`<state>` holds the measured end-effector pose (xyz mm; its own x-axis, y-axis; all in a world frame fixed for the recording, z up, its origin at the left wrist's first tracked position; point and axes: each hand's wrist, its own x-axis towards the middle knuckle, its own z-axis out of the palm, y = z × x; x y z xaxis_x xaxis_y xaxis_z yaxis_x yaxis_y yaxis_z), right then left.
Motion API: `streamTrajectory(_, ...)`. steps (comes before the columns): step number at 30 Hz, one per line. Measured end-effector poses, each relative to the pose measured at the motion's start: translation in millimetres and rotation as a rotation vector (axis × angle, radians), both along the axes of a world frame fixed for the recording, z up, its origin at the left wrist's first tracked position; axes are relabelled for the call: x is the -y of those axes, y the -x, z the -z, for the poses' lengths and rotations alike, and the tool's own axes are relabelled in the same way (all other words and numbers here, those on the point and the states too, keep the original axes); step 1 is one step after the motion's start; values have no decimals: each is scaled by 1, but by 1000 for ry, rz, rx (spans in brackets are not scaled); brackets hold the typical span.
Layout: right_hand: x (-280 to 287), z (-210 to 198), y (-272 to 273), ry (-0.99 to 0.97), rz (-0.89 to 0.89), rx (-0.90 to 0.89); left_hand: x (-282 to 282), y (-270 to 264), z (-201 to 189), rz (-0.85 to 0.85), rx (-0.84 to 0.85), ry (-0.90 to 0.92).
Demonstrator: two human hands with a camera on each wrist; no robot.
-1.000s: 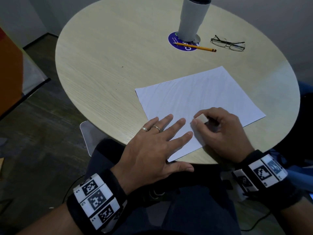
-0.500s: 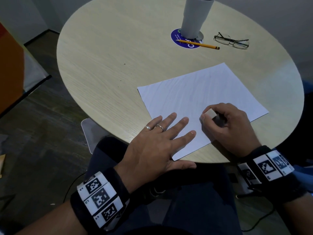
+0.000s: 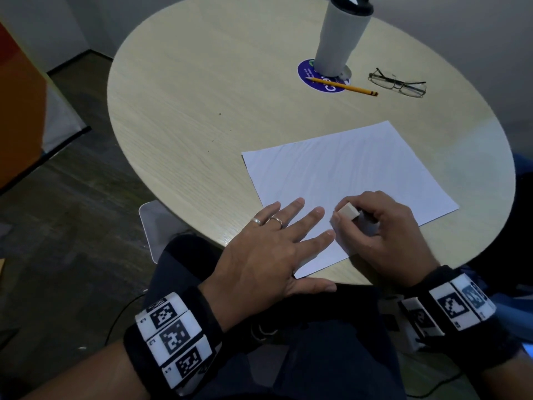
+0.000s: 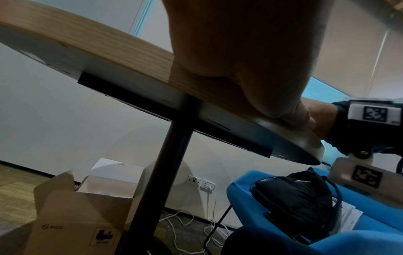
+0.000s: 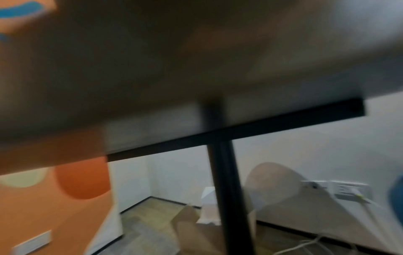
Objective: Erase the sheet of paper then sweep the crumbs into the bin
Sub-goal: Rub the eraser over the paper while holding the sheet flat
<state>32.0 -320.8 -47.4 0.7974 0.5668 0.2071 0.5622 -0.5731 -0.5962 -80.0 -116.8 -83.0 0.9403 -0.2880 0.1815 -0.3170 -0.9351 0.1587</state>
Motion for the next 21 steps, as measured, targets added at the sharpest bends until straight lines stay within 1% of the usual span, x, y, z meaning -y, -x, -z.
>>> streamTrajectory(3, 15, 0, -20, -49, 92, -55, 0, 0, 0, 1, 4, 11)
streamTrajectory(5, 20, -2, -24, -73, 127, -48, 0, 0, 0, -3, 11, 16)
streamTrajectory(6, 18, -3, -21, -77, 121, -53, 0, 0, 0, -2, 13, 16)
streamTrajectory(9, 4, -3, 0, -28, 8, -47, 0, 0, 0, -3, 21, 12)
streamTrajectory(10, 5, -2, 0, -19, -3, -52, 0, 0, 1, -3, 20, 10)
streamTrajectory(13, 21, -5, -20, -77, 89, -131, 1, 0, 1, -6, 18, 18)
streamTrajectory(15, 26, -5, -25, -80, 120, -104, 1, 0, 1, -9, 21, 21)
streamTrajectory(17, 18, -5, -15, -50, 87, -79, 2, 0, 1, -6, 17, 17)
streamTrajectory(19, 9, -3, -2, -15, 11, -57, 2, 0, 1, -5, 12, 16)
streamTrajectory(21, 13, -3, -8, -27, 17, -89, 1, 0, 1, -6, 8, 19)
